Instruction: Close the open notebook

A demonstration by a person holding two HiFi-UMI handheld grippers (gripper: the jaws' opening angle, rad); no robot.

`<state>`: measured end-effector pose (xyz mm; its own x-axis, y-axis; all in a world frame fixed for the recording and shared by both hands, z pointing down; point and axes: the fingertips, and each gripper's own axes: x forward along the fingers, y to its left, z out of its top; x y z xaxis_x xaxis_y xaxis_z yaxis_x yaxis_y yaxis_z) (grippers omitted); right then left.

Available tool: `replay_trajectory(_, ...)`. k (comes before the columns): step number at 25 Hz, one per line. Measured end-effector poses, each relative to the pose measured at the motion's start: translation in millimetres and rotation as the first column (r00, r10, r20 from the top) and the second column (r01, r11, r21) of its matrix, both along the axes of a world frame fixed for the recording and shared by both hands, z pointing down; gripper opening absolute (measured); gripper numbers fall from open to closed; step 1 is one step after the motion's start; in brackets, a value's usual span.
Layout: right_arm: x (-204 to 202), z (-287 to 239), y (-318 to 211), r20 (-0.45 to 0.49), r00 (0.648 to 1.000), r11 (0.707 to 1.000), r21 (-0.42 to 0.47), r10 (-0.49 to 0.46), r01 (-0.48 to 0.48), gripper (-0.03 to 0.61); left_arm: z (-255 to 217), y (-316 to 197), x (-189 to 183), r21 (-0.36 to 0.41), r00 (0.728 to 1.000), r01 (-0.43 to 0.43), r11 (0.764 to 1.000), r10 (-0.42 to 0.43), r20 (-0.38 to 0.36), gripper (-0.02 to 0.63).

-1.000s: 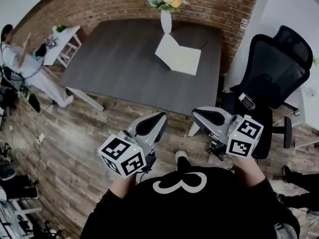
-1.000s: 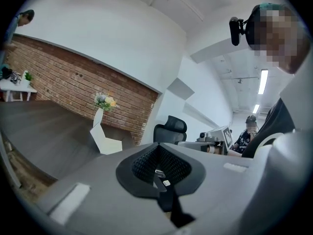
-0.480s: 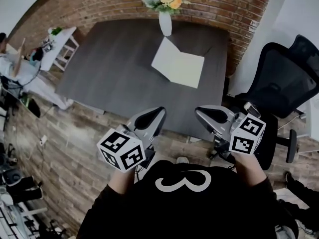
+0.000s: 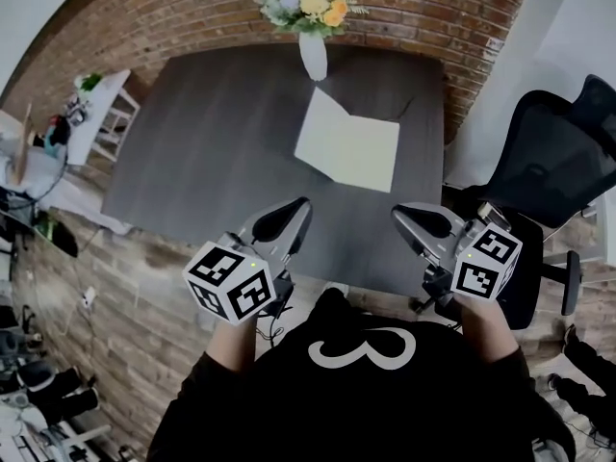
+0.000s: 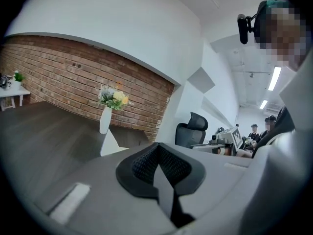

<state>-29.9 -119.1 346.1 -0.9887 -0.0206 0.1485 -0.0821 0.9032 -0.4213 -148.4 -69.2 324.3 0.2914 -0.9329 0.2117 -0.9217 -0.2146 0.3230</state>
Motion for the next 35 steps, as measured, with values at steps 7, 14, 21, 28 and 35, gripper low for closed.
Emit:
replay_trajectory(7,-23,-5,-47,-0.003,0.994,0.994,-0.004,0.108,-0.108,0.002,-13,-53,-62,0.006,0.997,-0.015,1.000,0.015,0.075,0.017)
replay_trajectory(14,-33,7,-76,-0.039,0.980,0.980,-0.003,0.196,-0.197,0.002,-10,-93,-108,-0.003,0.987,-0.044,0.999,0.044,0.152,0.017)
replay_trajectory(21,-38,25,-89,-0.090,0.961,0.964,-0.010,0.262,-0.264,0.002,26,-127,-129,-0.080,0.966,-0.113,0.990,0.129,0.225,0.017)
replay_trajectory(28,-30,57,-103,-0.139,0.928,0.931,-0.071,0.346,-0.358,0.002,80,-150,-135,-0.152,0.961,-0.167,0.974,0.195,0.196,0.018)
replay_trajectory(35,-19,87,-108,-0.188,0.891,0.889,-0.130,0.414,-0.440,0.002,123,-166,-150,-0.192,0.966,-0.170,0.967,0.202,0.164,0.018)
